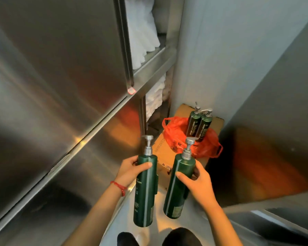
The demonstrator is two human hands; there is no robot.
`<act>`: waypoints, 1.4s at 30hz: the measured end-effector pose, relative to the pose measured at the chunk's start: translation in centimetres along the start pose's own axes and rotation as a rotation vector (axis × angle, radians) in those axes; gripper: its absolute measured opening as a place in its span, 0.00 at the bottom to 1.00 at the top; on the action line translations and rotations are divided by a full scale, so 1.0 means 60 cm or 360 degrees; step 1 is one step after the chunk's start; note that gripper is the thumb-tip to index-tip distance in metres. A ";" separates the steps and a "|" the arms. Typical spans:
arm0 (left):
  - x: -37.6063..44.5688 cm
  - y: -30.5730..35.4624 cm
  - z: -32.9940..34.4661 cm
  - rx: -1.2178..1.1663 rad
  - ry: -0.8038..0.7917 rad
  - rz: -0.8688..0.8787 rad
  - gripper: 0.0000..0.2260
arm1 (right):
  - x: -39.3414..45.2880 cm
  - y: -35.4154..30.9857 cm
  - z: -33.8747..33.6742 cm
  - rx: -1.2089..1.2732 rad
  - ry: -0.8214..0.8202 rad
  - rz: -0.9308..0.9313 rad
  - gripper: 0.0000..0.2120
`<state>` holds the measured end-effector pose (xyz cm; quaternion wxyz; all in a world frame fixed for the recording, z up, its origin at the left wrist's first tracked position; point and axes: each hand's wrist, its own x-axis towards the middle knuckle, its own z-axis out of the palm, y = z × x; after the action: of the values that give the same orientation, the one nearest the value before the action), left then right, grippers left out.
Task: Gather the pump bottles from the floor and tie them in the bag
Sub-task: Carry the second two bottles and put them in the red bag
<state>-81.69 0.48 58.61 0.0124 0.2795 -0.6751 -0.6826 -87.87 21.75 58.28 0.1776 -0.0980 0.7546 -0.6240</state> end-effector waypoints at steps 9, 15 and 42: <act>0.185 0.053 0.118 0.0137 -0.0333 0.0040 0.09 | 0.105 0.021 -0.090 0.0006 0.0424 0.0088 0.21; 0.272 0.078 0.176 0.0096 -0.0383 0.0048 0.11 | 0.191 0.034 -0.148 -0.0075 0.0539 0.0116 0.23; 0.503 0.009 0.272 0.0293 -0.0264 0.0441 0.29 | 0.398 0.154 -0.125 -0.0222 0.1030 0.0296 0.33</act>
<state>-113.84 3.49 47.01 0.0249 0.1266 -0.7655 -0.6303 -112.05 21.60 46.94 -0.0220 0.1623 0.8184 -0.5508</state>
